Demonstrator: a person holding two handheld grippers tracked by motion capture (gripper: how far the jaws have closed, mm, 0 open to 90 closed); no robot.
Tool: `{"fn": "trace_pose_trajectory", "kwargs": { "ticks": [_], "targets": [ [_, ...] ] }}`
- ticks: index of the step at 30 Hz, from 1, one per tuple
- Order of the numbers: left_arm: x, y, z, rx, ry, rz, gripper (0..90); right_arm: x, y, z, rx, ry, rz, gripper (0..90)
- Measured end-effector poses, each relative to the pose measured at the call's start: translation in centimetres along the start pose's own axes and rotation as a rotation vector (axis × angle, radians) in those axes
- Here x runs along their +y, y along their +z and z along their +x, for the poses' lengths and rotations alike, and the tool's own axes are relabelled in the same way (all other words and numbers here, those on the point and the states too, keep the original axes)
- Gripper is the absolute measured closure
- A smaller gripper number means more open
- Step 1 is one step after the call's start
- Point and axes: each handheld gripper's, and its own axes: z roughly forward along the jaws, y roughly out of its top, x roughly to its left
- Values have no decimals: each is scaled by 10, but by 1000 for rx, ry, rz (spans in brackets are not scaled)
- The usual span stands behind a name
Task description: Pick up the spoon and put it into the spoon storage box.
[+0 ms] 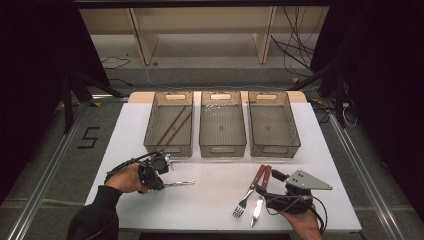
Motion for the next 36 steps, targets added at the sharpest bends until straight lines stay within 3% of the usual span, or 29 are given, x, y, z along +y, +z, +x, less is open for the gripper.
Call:
{"fn": "trace_pose_trajectory", "kwargs": {
  "ticks": [8,22,32,36],
  "targets": [
    [1,0,-2,-4,33,7,847,-1,-1,0,-2,2,2,257],
    [2,-1,-4,-19,30,-6,857,-1,-1,0,-5,4,2,257],
    [2,-8,-4,-12,8,-30,857,-1,-2,-1,-7,5,0,258],
    [2,-12,-1,-29,-32,-62,857,-1,-2,-1,-8,7,1,258]
  ]
}}
